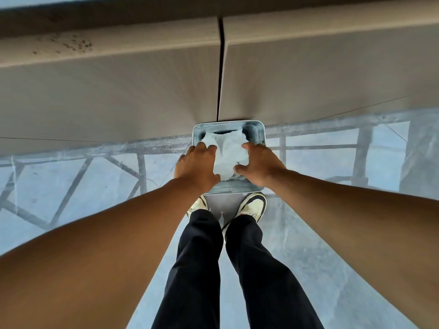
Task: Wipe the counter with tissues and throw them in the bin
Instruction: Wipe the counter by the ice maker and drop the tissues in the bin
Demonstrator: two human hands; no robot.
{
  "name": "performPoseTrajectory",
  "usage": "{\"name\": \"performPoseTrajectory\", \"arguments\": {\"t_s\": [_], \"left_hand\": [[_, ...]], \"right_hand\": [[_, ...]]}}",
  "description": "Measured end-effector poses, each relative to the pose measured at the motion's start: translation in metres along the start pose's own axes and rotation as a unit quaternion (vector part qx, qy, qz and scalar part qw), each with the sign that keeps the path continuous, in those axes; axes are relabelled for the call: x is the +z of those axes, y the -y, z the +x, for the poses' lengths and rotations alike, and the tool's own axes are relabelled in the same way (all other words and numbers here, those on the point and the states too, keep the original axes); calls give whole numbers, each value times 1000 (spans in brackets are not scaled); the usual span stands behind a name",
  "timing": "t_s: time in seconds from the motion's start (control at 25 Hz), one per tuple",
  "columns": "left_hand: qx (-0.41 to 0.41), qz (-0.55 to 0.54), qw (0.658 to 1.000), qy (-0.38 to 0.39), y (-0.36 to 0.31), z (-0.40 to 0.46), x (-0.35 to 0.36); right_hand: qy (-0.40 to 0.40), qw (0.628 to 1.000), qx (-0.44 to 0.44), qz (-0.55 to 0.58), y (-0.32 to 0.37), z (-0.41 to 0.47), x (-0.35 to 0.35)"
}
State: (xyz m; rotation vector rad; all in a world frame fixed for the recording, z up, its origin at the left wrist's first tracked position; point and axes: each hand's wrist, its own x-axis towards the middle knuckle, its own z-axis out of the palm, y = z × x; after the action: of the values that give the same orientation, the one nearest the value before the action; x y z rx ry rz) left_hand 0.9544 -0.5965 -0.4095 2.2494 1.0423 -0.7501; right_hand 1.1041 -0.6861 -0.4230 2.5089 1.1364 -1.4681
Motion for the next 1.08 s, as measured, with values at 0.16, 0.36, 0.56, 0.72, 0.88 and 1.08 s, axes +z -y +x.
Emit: {"name": "performPoseTrajectory", "arguments": {"t_s": [0.16, 0.36, 0.56, 0.72, 0.88, 1.08], "left_hand": [[8, 27, 1000, 3, -1, -17, -15], [18, 29, 999, -7, -8, -53, -52], [16, 29, 999, -37, -22, -107, -101], [27, 14, 998, -63, -39, -154, -130], [32, 13, 996, -85, -57, -195, -168], [52, 11, 993, -101, -79, -226, -214]], "right_hand": [[24, 999, -18, 19, 5, -19, -12], [30, 998, -47, 22, 17, -59, -40], [8, 998, -57, 38, 35, -112, -77], [-15, 997, -52, 56, 48, -156, -106], [-40, 994, -47, 87, 65, -211, -137], [-72, 994, -36, 72, 85, -264, -174]]}}
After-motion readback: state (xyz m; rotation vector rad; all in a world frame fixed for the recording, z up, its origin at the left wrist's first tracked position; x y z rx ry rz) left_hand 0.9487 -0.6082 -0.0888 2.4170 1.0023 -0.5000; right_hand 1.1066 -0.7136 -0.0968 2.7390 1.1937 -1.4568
